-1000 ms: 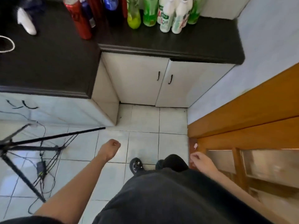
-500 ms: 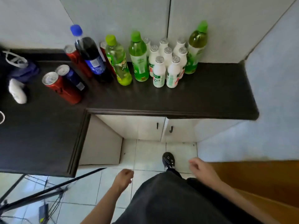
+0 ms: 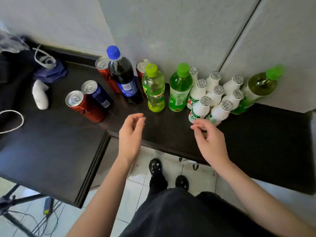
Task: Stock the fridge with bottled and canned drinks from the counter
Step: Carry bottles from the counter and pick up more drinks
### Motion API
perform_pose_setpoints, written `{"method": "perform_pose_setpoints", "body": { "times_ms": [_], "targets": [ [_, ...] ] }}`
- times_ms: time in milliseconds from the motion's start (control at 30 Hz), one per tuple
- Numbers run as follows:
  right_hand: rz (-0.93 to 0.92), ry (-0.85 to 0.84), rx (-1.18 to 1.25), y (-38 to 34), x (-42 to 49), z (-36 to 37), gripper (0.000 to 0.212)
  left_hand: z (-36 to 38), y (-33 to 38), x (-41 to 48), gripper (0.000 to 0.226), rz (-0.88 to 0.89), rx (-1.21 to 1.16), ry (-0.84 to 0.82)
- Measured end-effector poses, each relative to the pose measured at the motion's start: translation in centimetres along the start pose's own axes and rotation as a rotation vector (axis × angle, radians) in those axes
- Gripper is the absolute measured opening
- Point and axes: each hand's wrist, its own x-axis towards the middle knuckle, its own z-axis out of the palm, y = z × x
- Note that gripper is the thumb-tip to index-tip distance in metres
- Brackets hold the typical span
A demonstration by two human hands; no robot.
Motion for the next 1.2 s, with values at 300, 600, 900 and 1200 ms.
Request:
{"method": "perform_pose_setpoints", "body": {
  "times_ms": [300,600,900,1200],
  "targets": [
    [-0.171,0.272,-0.387,-7.2,8.9,0.4,0.046,2.0,4.8,8.2,0.046,0.4,0.133,-0.005],
    [-0.184,0.24,-0.427,-7.7,11.3,3.2,0.043,3.4,4.5,10.5,0.043,0.52,0.185,-0.133],
    [-0.241,0.24,-0.239,-6.6,10.1,5.4,0.046,2.5,3.7,9.9,0.034,0.536,0.109,-0.079],
    [-0.192,0.215,0.071,-6.5,7.3,4.2,0.04,0.1,3.4,4.4,0.012,0.368,0.076,0.071]
  ]
}}
